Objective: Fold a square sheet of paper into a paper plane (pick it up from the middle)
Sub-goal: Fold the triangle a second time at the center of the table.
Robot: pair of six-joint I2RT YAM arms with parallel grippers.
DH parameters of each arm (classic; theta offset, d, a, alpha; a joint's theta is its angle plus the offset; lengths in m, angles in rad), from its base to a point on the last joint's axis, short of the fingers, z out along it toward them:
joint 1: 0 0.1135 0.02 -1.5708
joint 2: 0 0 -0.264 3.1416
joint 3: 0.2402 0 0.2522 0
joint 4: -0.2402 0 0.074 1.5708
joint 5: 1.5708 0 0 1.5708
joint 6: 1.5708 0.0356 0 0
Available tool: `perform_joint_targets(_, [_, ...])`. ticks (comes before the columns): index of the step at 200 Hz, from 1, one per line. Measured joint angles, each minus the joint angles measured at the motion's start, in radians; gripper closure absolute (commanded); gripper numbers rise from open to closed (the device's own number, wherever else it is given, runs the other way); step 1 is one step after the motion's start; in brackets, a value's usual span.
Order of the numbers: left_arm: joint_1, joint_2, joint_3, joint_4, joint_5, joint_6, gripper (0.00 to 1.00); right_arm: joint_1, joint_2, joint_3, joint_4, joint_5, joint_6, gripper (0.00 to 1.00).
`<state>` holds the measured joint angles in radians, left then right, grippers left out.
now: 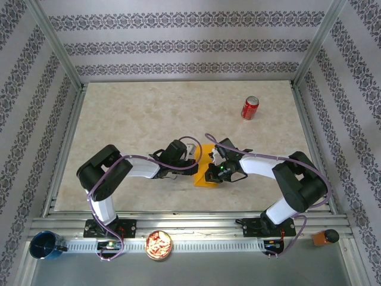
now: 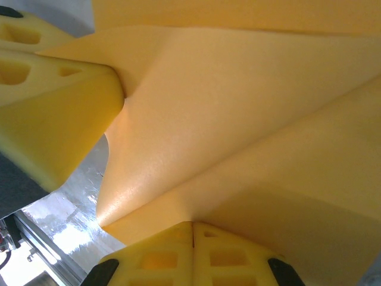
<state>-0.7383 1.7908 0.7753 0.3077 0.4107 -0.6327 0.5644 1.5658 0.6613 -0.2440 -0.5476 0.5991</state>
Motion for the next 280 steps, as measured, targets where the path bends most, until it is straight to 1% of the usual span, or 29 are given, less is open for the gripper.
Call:
perform_joint_targets(104, [0.000, -0.017, 0.000, 0.000, -0.003, 0.000, 0.97, 0.000, 0.000, 0.000, 0.000, 0.000, 0.000, 0.96])
perform_joint_targets(161, [0.000, 0.015, 0.002, 0.003, 0.002, 0.000, 0.97, 0.000, 0.000, 0.000, 0.000, 0.000, 0.000, 0.95])
perform_joint_targets(218, [0.000, 0.017, 0.003, 0.005, 0.003, 0.000, 0.97, 0.000, -0.009, 0.000, -0.005, 0.008, 0.013, 0.91])
perform_joint_targets(247, [0.000, 0.017, 0.003, 0.007, 0.003, 0.000, 0.98, -0.018, -0.096, -0.014, -0.005, 0.035, 0.067, 0.89])
perform_joint_targets(280, [0.000, 0.017, 0.003, 0.011, 0.000, -0.004, 0.99, -0.061, -0.226, -0.072, 0.085, 0.046, 0.169, 0.92])
